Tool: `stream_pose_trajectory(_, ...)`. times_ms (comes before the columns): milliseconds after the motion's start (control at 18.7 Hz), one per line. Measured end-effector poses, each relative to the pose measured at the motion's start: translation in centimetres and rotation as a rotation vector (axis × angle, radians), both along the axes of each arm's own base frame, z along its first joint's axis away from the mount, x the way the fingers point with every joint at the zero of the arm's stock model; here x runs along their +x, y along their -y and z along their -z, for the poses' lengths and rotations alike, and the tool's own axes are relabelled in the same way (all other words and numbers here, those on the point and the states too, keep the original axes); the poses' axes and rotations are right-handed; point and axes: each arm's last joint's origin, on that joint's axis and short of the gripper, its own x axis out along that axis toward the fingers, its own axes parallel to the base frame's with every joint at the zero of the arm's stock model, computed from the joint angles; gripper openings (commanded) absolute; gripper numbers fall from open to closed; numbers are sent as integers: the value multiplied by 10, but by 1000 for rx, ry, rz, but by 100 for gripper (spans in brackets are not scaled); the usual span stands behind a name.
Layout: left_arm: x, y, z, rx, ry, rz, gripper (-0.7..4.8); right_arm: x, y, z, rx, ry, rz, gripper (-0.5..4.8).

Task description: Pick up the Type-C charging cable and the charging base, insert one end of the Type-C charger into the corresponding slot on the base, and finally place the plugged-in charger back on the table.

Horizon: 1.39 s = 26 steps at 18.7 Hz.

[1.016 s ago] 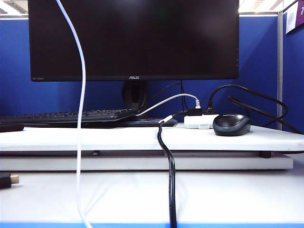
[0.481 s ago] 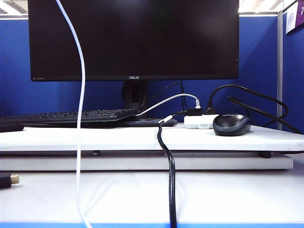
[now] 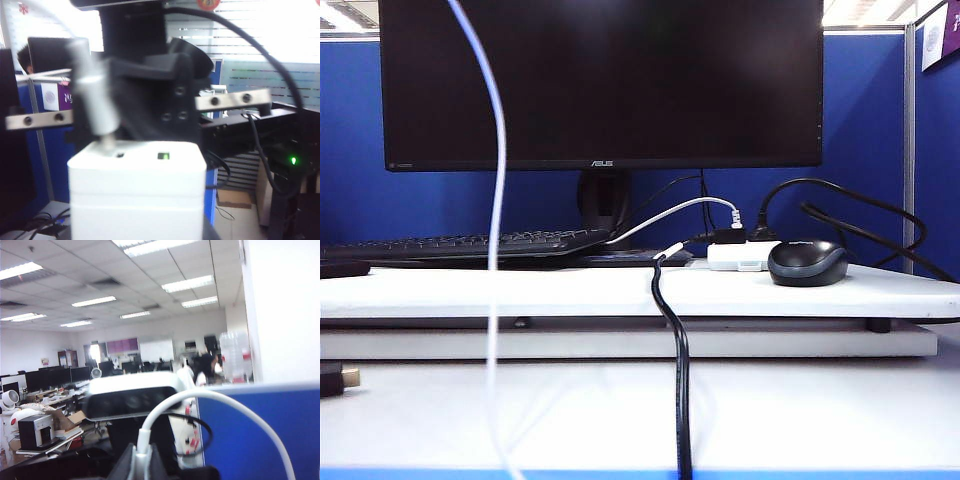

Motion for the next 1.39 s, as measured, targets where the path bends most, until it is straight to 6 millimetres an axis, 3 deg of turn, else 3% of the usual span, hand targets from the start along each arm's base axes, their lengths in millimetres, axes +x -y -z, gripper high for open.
stream_pose_trajectory(695, -2, -1, -9, -63, 19, -21, -5, -7, -3, -5, 89, 93, 67, -2)
stream_pose_trajectory(1016, -1, -1, -7, -56, 0, -22, -5, -7, -3, -2, 10, 63, 33, -2)
stream_pose_trajectory(1123, 1, -1, -5, -52, -14, -22, -5, -3, 1, -1, -22, 60, 27, -2)
stream_pose_trajectory(1390, -2, -1, -8, -62, 3, -27, -5, 22, 36, -2, -62, 44, 150, -2)
